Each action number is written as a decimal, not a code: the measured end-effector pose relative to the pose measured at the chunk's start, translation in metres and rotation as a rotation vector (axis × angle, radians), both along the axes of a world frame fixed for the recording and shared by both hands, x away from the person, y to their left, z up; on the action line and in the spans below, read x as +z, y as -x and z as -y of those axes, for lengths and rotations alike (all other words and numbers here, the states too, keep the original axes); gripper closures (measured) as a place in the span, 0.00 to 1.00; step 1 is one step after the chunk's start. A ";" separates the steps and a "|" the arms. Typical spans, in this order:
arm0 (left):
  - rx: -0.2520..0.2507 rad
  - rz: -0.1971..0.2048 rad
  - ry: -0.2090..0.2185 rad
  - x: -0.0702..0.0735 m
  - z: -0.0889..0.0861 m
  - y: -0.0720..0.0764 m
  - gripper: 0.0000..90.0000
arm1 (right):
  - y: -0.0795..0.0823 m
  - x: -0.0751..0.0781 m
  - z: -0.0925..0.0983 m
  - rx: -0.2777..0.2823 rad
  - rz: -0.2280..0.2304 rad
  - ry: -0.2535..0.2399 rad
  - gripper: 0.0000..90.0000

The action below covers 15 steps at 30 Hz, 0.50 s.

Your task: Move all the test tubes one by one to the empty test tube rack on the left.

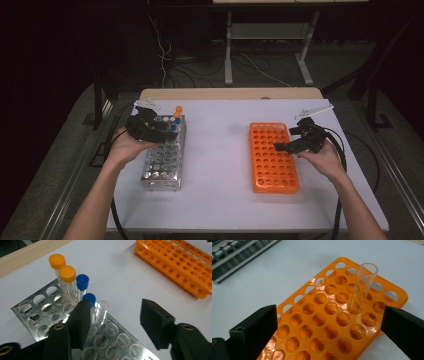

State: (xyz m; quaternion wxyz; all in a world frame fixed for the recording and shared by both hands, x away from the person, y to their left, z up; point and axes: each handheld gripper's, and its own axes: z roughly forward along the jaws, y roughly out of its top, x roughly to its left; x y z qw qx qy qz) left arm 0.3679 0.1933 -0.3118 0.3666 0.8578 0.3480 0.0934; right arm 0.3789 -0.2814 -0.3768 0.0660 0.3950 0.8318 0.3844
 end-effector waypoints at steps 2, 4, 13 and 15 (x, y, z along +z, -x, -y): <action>-0.010 0.006 0.002 0.002 0.001 0.004 0.37 | -0.004 -0.003 0.001 -0.011 -0.002 -0.001 0.00; -0.018 0.001 0.015 0.002 0.004 0.009 0.34 | -0.008 -0.006 0.002 -0.020 -0.003 0.008 0.00; -0.083 -0.016 0.032 0.000 0.017 0.025 0.20 | -0.022 -0.020 -0.002 -0.045 0.018 0.027 0.27; -0.091 -0.018 0.030 0.000 0.019 0.027 0.18 | -0.023 -0.022 -0.005 -0.055 0.021 0.042 0.32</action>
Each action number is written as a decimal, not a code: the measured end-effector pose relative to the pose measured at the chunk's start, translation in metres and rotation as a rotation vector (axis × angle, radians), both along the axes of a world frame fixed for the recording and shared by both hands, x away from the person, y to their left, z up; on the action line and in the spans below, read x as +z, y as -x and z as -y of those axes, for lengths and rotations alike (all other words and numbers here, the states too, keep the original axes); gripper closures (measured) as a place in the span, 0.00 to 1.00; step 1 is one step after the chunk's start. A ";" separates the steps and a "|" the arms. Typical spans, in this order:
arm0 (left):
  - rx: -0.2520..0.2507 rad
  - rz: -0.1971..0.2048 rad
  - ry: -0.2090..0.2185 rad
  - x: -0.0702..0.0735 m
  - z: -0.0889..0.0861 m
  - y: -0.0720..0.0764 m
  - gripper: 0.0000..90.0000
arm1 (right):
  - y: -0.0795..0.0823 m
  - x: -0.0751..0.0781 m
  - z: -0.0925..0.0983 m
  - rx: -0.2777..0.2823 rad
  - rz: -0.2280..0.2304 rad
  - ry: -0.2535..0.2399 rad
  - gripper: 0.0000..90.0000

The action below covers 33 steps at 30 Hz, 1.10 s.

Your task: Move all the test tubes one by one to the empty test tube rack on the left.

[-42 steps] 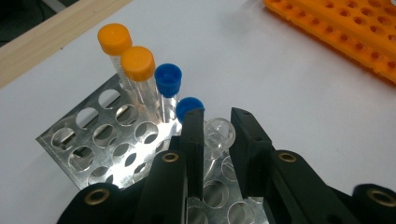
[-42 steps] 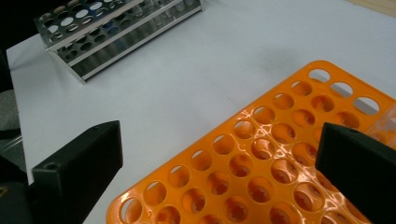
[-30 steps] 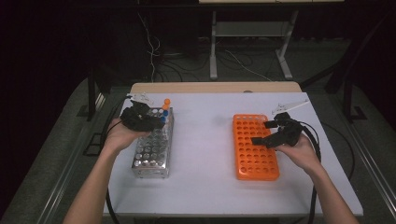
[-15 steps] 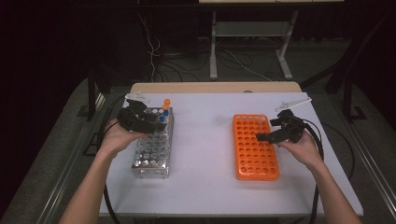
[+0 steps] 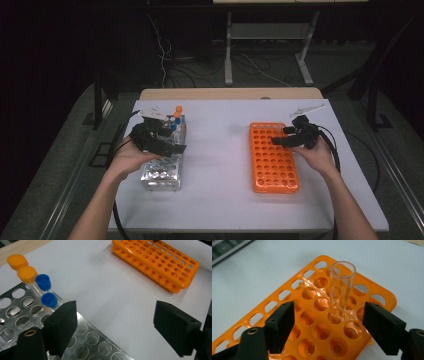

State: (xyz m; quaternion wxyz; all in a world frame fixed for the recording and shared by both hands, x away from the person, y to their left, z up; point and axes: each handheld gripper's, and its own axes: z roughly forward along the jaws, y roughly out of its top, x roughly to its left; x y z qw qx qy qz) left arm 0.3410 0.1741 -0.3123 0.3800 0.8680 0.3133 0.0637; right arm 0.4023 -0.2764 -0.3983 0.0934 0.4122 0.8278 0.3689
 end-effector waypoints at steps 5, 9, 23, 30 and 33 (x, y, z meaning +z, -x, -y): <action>-0.014 0.011 -0.003 0.001 0.003 0.004 0.18 | -0.004 -0.004 -0.003 -0.023 0.007 0.011 0.48; -0.022 0.015 0.002 0.002 0.004 0.006 0.18 | -0.006 -0.005 -0.004 -0.042 0.022 0.019 0.63; -0.057 0.017 0.009 0.006 0.012 0.010 0.18 | -0.001 0.003 -0.005 -0.059 0.062 0.028 0.83; -0.068 0.020 0.009 0.010 0.016 0.011 0.18 | 0.008 0.022 -0.002 -0.048 0.100 0.010 0.83; -0.073 0.023 0.008 0.011 0.018 0.011 0.18 | 0.013 0.030 -0.003 -0.030 0.109 0.006 0.83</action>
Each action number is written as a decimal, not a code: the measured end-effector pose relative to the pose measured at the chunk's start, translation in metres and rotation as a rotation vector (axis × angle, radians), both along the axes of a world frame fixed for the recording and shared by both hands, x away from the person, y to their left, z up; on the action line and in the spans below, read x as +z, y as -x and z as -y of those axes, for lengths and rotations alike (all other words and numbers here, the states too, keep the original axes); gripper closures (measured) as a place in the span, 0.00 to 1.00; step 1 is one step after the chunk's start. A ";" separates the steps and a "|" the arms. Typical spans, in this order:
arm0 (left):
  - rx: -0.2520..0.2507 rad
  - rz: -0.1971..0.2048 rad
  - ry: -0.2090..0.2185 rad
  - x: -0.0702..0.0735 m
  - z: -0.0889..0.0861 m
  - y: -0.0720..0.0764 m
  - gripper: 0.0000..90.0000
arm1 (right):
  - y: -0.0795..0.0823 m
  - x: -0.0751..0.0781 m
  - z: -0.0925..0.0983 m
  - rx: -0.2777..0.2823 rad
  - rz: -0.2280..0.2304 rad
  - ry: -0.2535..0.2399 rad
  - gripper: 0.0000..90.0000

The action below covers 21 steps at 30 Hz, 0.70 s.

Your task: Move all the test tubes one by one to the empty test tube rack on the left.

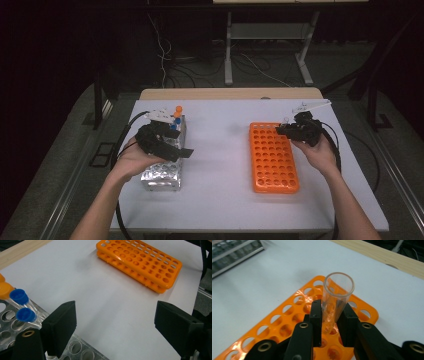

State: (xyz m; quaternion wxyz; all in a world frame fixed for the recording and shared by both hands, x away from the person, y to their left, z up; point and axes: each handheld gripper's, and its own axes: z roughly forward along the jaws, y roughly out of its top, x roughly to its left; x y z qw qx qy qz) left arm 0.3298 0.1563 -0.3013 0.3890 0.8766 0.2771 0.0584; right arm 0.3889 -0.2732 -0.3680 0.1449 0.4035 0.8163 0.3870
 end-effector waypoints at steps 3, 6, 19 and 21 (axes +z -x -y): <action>-0.005 0.002 0.001 0.001 0.003 0.001 0.18 | 0.006 0.007 -0.002 0.026 0.000 -0.004 0.83; -0.016 0.002 -0.001 0.001 0.006 0.001 0.18 | 0.011 0.014 -0.007 0.059 -0.004 -0.010 0.83; -0.059 0.013 -0.011 0.005 0.021 0.006 0.18 | 0.034 0.036 -0.037 0.221 -0.012 0.000 0.83; -0.068 0.016 -0.012 0.005 0.023 0.007 0.18 | 0.037 0.037 -0.043 0.247 -0.014 0.006 0.83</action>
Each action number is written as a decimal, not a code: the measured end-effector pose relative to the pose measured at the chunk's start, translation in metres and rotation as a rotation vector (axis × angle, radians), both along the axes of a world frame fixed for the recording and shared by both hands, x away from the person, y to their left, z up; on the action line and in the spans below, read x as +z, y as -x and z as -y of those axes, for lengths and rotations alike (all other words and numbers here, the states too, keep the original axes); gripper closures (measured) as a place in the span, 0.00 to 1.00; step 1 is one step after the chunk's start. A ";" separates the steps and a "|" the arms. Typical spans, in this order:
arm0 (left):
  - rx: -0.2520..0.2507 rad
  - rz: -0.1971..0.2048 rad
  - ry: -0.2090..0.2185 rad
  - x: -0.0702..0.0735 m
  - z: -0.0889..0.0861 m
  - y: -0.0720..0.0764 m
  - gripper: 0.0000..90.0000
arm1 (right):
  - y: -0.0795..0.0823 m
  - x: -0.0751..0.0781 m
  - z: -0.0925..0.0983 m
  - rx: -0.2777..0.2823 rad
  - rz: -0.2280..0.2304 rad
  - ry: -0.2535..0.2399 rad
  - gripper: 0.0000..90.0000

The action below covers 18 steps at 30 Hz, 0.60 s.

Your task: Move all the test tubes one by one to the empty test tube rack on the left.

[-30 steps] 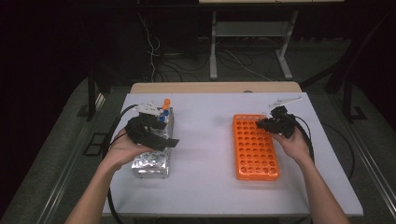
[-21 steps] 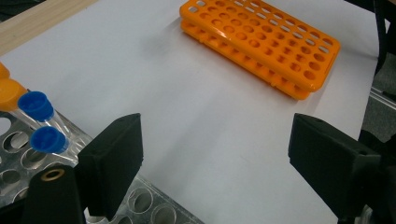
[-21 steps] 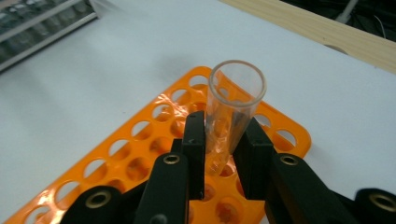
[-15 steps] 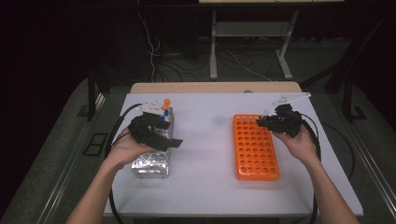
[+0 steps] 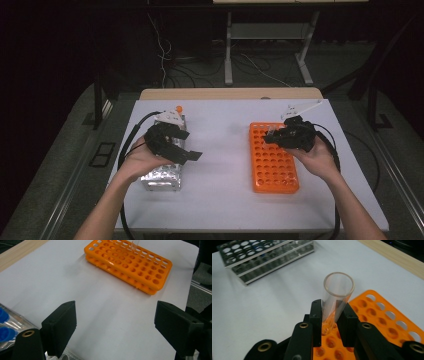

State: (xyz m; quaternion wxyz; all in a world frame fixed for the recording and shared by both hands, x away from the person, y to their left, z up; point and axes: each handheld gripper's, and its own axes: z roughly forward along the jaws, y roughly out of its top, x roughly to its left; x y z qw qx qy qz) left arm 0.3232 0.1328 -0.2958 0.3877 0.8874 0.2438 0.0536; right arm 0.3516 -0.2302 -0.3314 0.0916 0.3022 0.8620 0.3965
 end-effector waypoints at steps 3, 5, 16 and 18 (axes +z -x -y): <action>-0.016 0.003 -0.005 0.001 0.005 0.001 0.18 | 0.005 0.000 -0.010 0.037 -0.012 0.010 0.83; -0.025 0.008 -0.005 0.002 0.008 0.003 0.18 | 0.008 -0.001 -0.016 0.064 -0.020 0.017 0.83; -0.105 0.021 -0.008 0.005 0.035 0.011 0.19 | 0.023 -0.007 -0.053 0.186 -0.052 0.047 0.83; -0.120 0.015 -0.006 0.004 0.040 0.012 0.20 | 0.026 -0.008 -0.060 0.206 -0.046 0.058 0.83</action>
